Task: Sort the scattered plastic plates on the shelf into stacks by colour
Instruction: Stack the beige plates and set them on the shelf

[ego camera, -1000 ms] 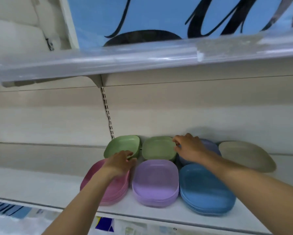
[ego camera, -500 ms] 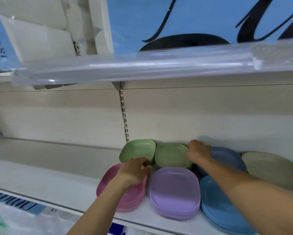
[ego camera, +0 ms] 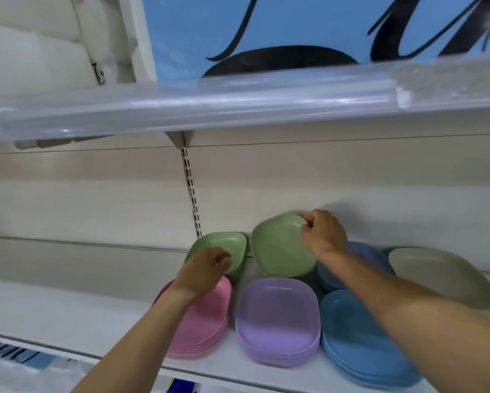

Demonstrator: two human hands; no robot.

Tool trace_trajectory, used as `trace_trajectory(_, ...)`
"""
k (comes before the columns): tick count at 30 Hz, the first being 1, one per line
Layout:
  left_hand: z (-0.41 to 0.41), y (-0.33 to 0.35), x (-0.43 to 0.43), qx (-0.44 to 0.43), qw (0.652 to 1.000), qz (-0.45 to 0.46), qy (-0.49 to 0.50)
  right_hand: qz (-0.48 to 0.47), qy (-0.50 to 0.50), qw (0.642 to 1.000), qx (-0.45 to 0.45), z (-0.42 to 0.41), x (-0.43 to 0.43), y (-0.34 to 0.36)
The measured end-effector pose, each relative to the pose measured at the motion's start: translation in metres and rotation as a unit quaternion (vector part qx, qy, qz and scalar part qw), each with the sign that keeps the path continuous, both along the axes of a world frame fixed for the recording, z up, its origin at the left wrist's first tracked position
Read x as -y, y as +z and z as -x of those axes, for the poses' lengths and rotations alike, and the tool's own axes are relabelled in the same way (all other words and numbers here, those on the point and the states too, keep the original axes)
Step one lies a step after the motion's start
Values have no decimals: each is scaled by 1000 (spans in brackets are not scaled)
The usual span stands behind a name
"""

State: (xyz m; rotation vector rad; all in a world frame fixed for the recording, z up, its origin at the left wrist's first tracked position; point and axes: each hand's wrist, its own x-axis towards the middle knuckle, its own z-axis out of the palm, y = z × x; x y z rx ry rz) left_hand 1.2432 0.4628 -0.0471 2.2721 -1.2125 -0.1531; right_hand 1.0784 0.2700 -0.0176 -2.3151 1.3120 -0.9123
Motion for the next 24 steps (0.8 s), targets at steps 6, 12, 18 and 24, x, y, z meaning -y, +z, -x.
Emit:
trace_trajectory(6, -26, 4, 1, 25, 991, -7, 133, -72, -43, 990, 109, 51, 20, 17)
trace_trajectory(12, -37, -6, 6, -41, 989, -103, 97, -102, -98, 986, 89, 151, 42, 26)
trace_trajectory(18, -10, -3, 35, -26, 984, -147, 95, -144, -141, 978, 60, 256, 56, 15)
trace_trajectory(24, 32, 1, 67, -73, 985, -124, 92, -183, -144, 972, 30, 301, 55, 2)
